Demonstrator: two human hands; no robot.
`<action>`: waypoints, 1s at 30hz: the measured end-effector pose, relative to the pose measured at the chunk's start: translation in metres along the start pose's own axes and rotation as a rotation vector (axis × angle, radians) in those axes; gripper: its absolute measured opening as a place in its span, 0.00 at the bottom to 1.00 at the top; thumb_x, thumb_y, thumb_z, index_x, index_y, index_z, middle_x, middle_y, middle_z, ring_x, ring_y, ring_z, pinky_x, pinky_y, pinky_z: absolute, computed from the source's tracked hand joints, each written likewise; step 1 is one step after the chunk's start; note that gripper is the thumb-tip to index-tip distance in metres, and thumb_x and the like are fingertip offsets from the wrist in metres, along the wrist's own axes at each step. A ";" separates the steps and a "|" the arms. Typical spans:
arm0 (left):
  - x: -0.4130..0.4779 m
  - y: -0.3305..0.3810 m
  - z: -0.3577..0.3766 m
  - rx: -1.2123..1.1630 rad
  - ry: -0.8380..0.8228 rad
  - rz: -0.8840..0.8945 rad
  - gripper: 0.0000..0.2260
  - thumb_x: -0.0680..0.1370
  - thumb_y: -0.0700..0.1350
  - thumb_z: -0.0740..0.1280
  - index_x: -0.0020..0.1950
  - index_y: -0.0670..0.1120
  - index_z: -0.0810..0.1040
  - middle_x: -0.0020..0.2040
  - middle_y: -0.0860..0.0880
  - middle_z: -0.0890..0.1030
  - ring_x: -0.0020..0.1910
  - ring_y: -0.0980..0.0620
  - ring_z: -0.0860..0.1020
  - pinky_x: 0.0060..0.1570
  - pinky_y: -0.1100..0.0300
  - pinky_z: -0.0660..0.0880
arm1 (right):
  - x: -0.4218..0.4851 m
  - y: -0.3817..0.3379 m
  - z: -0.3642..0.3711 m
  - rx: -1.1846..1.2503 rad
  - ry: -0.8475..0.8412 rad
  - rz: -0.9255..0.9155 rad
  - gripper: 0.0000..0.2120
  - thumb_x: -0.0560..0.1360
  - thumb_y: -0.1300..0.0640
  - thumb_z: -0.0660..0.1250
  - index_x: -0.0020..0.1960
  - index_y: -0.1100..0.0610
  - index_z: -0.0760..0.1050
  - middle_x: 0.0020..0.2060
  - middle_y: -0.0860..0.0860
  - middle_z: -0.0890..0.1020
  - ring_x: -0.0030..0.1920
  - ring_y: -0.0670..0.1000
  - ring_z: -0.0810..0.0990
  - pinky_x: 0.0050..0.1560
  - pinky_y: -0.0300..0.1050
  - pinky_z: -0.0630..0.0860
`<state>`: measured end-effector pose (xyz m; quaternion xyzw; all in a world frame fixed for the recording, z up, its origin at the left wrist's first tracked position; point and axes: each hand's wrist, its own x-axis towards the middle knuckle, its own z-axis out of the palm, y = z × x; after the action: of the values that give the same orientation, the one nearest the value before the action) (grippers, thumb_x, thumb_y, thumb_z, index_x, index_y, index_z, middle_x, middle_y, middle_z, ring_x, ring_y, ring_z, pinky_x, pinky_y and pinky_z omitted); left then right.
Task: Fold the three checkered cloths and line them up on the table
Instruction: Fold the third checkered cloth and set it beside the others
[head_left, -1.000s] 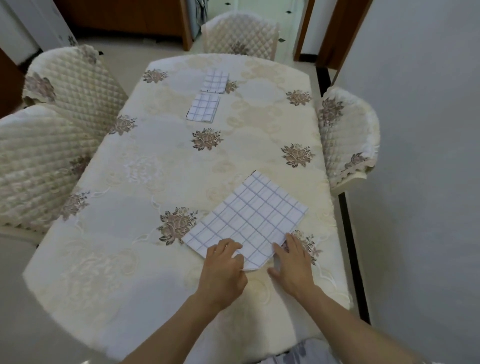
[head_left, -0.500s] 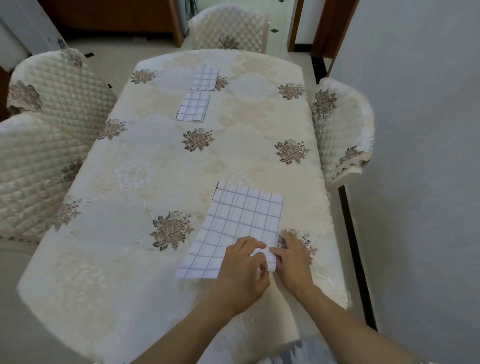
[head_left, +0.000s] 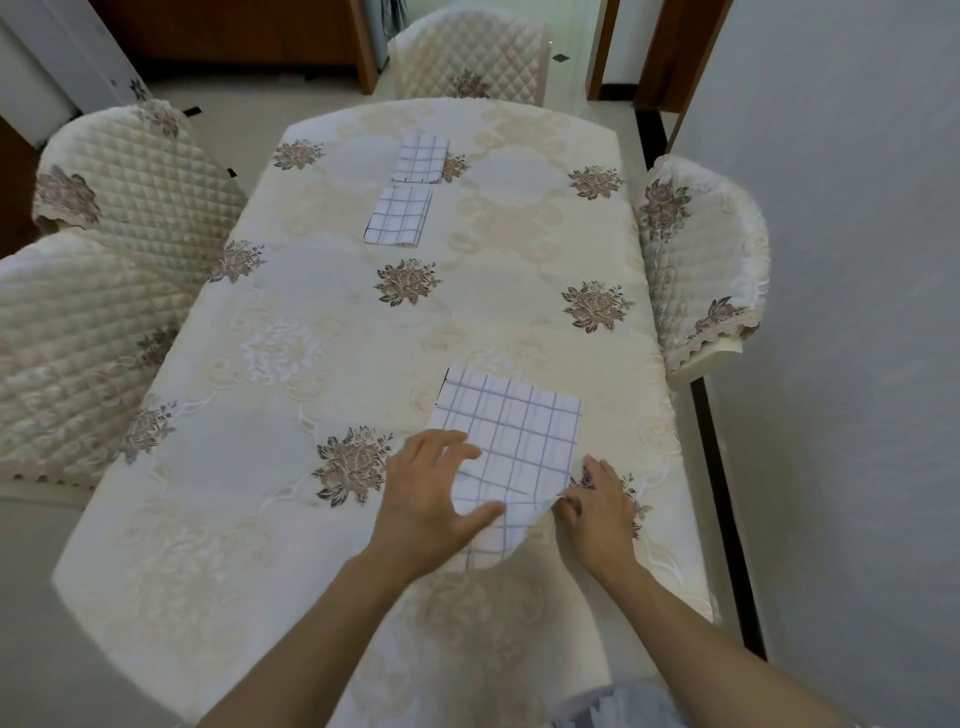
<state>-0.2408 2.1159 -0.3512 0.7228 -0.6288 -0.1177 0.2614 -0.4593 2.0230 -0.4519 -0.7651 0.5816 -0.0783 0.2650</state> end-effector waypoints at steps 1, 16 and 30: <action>0.003 -0.011 -0.005 -0.014 0.013 -0.039 0.22 0.70 0.64 0.68 0.57 0.52 0.77 0.61 0.54 0.76 0.63 0.53 0.70 0.61 0.54 0.65 | 0.001 -0.001 0.000 0.016 0.005 0.005 0.10 0.76 0.57 0.65 0.38 0.55 0.80 0.70 0.58 0.69 0.73 0.62 0.62 0.63 0.62 0.62; 0.019 -0.134 0.016 0.027 -0.309 -0.377 0.30 0.65 0.48 0.76 0.66 0.59 0.75 0.74 0.47 0.64 0.72 0.41 0.62 0.70 0.46 0.59 | 0.007 -0.010 -0.010 0.049 -0.033 0.104 0.20 0.78 0.51 0.64 0.29 0.42 0.67 0.77 0.54 0.56 0.77 0.54 0.48 0.71 0.60 0.53; 0.049 -0.135 0.045 -0.035 -0.269 -0.411 0.18 0.63 0.66 0.56 0.31 0.55 0.78 0.73 0.50 0.67 0.71 0.46 0.57 0.66 0.49 0.60 | 0.012 -0.010 0.001 0.077 0.015 0.196 0.16 0.78 0.50 0.65 0.32 0.49 0.71 0.78 0.52 0.54 0.78 0.54 0.45 0.73 0.58 0.47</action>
<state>-0.1400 2.0681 -0.4515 0.8087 -0.4955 -0.2744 0.1586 -0.4471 2.0142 -0.4498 -0.6933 0.6521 -0.0800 0.2963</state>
